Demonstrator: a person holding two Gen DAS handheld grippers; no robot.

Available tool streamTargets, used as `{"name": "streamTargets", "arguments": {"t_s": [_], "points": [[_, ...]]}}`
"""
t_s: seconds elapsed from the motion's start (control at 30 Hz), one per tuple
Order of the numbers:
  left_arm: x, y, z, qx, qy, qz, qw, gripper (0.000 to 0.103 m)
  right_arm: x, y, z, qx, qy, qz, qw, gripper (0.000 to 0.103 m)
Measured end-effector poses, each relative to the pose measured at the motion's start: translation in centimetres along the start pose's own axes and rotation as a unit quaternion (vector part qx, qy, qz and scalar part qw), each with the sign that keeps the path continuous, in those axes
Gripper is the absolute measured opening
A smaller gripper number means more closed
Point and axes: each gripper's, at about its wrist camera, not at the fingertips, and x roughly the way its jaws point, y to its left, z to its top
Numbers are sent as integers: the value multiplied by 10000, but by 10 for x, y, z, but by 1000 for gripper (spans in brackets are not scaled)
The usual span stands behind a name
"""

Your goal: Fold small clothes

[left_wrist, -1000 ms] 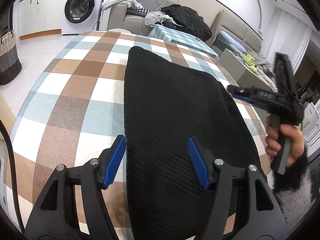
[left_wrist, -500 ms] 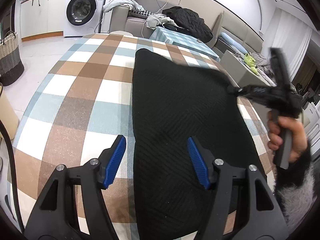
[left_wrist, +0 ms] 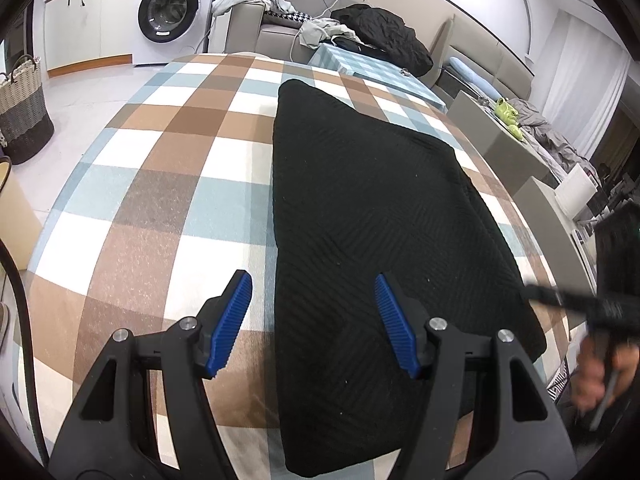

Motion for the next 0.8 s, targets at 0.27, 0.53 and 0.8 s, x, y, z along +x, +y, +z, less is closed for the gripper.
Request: {"name": "streamTargets", "arguments": {"t_s": [0.27,0.53,0.8], "points": [[-9,-4,-11,60,31,-37,10000,61,-13,29,-29,-507,-539,-123,9972,7],[-10,-2,-27,67,225,43,9997,61,-2,9,-45,-44,-264,-540,9982,18],[-18,-2,-33,59,197,9,9998,61,-11,16,-60,-744,-400,-757,9935,24]]}}
